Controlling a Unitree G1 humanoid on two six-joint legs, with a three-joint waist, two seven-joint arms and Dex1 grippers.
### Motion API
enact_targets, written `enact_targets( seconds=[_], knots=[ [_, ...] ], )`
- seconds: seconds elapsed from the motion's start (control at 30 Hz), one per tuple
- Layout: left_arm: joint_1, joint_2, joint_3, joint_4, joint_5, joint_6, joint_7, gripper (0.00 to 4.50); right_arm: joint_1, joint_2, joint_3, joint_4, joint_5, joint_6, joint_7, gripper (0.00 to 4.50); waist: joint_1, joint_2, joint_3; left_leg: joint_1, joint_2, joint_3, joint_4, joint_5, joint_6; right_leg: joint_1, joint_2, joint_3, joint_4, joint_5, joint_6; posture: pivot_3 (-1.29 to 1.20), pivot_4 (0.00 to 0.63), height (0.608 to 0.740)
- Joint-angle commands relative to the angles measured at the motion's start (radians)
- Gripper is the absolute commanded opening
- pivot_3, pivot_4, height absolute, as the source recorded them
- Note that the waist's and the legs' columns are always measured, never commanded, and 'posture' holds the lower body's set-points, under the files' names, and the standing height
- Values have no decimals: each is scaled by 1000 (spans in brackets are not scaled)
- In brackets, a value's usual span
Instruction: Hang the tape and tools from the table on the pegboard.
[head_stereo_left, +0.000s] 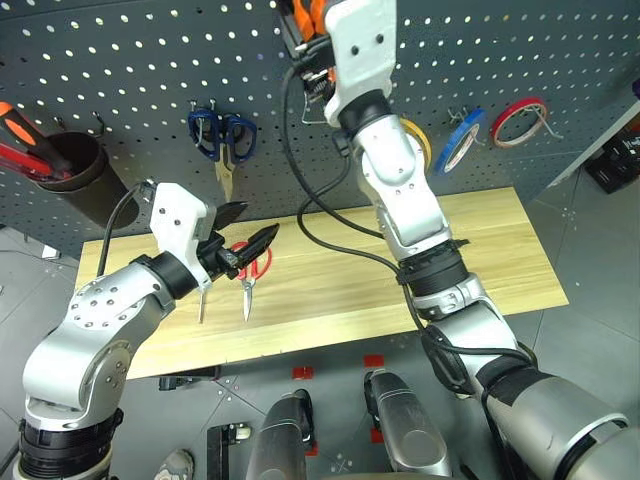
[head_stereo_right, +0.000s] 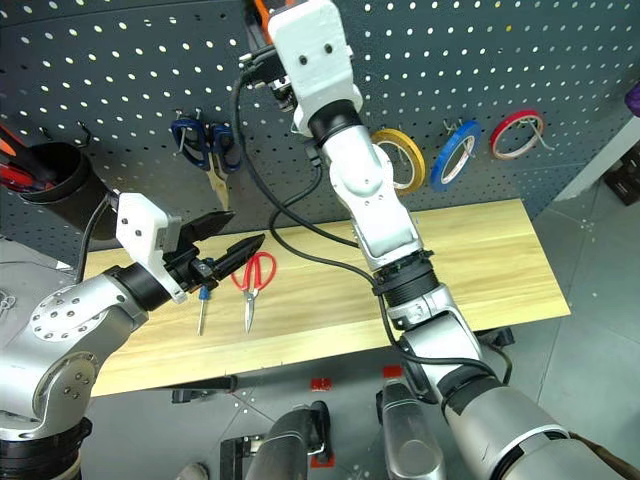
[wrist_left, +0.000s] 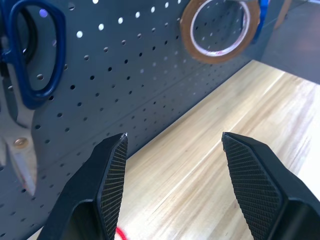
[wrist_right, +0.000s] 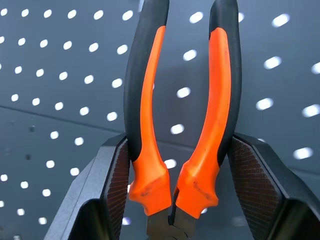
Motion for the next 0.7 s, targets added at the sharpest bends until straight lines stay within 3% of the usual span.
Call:
enact_targets(
  seconds=[0.03,0.3,0.7],
  knots=[
    [-18,-4,-7,-18,46,-24,18,3165,-41,21,7,51,-19,-110,-28,2647,2,0,0,0,0,0,0,0,0,0,0,0,0,0,0,-214,364,740],
    [-51,-34,-24,17,108,-61,18,3165,-55,-20,25,293,-107,-295,-106,2647,9,-1,4,0,0,0,0,0,0,0,0,0,0,0,0,-187,369,740],
    [-38,-68,-32,43,160,-99,13,3165,17,-10,10,332,-97,-251,-128,2647,21,-1,8,0,0,1,0,0,0,-1,0,0,1,0,0,-188,373,740]
  ],
)
